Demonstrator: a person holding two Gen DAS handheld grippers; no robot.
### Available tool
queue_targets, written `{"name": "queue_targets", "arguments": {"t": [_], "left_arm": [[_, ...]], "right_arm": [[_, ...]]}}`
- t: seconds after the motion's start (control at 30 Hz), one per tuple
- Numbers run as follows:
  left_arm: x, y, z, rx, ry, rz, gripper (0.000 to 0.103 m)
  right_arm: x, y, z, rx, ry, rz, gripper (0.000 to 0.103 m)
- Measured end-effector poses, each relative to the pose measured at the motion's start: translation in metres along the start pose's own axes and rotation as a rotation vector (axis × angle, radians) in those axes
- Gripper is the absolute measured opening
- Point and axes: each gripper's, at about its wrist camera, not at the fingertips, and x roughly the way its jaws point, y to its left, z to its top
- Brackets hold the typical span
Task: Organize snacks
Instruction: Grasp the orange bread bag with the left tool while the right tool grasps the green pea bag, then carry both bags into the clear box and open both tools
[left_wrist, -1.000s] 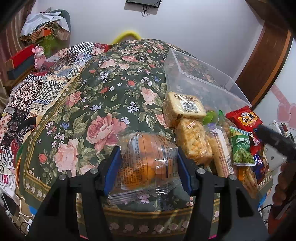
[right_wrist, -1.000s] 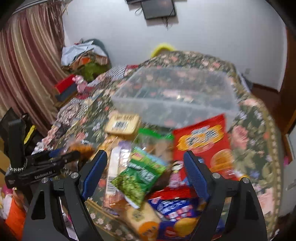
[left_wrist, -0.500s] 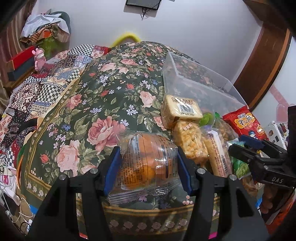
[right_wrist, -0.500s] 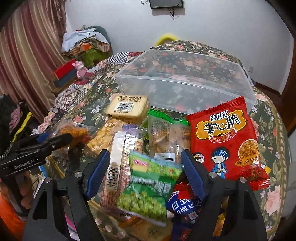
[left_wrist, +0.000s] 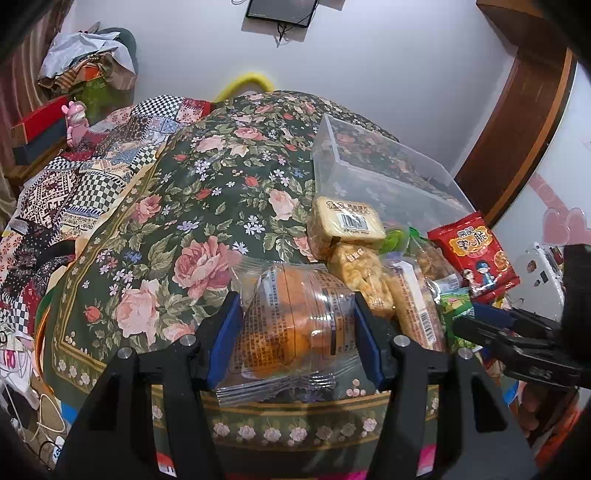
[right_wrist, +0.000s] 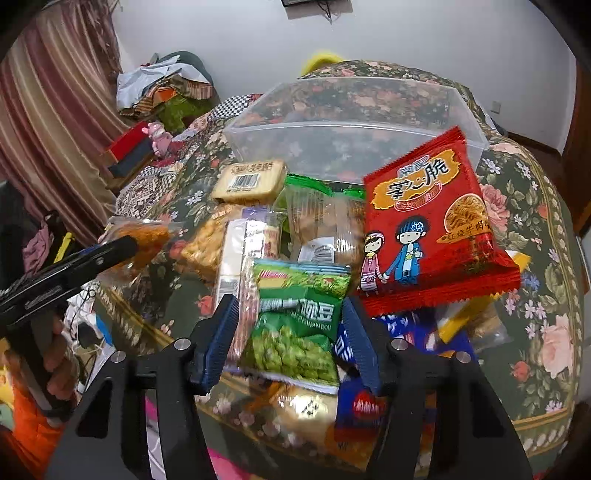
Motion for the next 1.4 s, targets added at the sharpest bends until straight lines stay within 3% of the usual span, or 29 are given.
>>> {"name": "queue_targets", "arguments": {"t": [0.13, 0.27, 0.4, 1.03, 1.4], "left_arm": [[-0.009, -0.002, 0.002, 0.005, -0.018, -0.007, 0.058], [-0.015, -0.005, 0.004, 0.011, -0.031, -0.009, 0.058], [-0.018, -0.010, 0.008, 0.015, -0.044, -0.015, 0.058], [-0.020, -0.063, 0.068, 0.110, -0.128, -0.080, 0.058], [-0.004, -0.093, 0.114, 0.155, -0.172, -0.095, 0.058]], "right_arm": [[0.014, 0.006, 0.004, -0.025, 0.026, -0.024, 0.055], [0.012, 0.008, 0.004, -0.030, 0.013, -0.016, 0.044], [0.000, 0.004, 0.004, -0.016, -0.005, -0.003, 0.043], [-0.073, -0.010, 0.058, -0.015, -0.273, -0.029, 0.042], [-0.081, -0.032, 0.098, -0.019, -0.343, -0.081, 0.042]]}}
